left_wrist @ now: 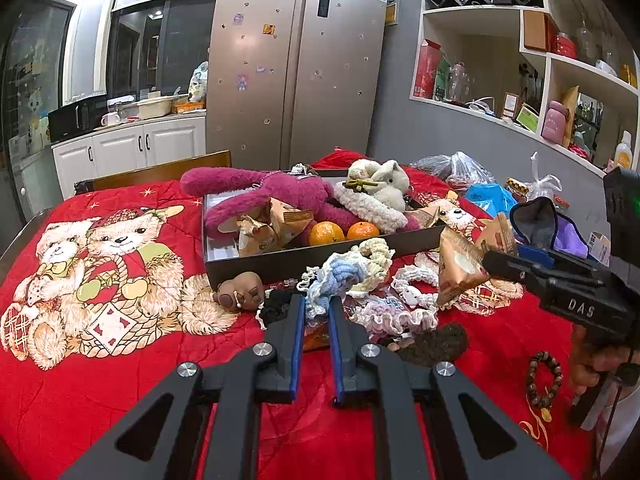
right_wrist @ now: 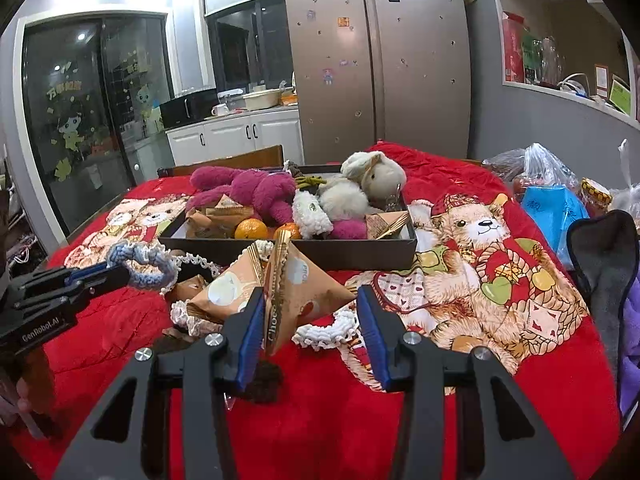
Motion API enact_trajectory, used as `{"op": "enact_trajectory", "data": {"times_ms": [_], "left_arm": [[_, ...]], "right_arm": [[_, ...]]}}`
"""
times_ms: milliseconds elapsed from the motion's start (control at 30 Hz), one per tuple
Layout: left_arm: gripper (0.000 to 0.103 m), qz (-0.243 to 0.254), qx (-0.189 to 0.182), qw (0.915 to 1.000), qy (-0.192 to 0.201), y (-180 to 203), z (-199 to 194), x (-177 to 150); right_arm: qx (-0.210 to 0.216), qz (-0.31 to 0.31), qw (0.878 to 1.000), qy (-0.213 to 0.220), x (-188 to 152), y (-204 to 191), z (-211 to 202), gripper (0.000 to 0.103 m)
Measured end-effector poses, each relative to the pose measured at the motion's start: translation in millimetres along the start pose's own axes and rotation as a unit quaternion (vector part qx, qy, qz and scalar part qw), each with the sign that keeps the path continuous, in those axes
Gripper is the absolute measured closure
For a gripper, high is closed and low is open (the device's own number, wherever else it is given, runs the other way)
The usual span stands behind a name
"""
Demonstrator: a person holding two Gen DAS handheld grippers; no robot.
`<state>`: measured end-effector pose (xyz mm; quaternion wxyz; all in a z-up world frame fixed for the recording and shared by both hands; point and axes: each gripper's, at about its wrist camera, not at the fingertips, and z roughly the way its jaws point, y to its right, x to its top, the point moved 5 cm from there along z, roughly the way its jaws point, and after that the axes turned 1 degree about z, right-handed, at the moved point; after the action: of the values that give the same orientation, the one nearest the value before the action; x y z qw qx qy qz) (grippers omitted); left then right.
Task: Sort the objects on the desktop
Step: 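Lift the packet with the right tool while the left tool lifts the scrunchie, then carry the packet and the scrunchie in both tools over the box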
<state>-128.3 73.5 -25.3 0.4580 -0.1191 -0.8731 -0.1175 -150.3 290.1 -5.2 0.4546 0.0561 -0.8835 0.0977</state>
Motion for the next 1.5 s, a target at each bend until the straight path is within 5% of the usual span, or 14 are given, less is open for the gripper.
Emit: {"op": "enact_trajectory", "data": {"times_ms": [933,1300,1500], "left_arm": [[0.091,-0.002,0.003,0.9998,0.018,-5,-13,15],[0.091,-0.009,0.074,0.9951,0.065,-44,-29,74],[0.091,-0.045,0.039,0.9979,0.028,-63,0,86]], "right_arm": [[0.033,0.000,0.999,0.018,8,-13,-11,0.058],[0.086,-0.003,0.996,0.029,59,-46,-14,0.057],[0.097,-0.013,0.995,0.004,91,-75,13,0.057]]}}
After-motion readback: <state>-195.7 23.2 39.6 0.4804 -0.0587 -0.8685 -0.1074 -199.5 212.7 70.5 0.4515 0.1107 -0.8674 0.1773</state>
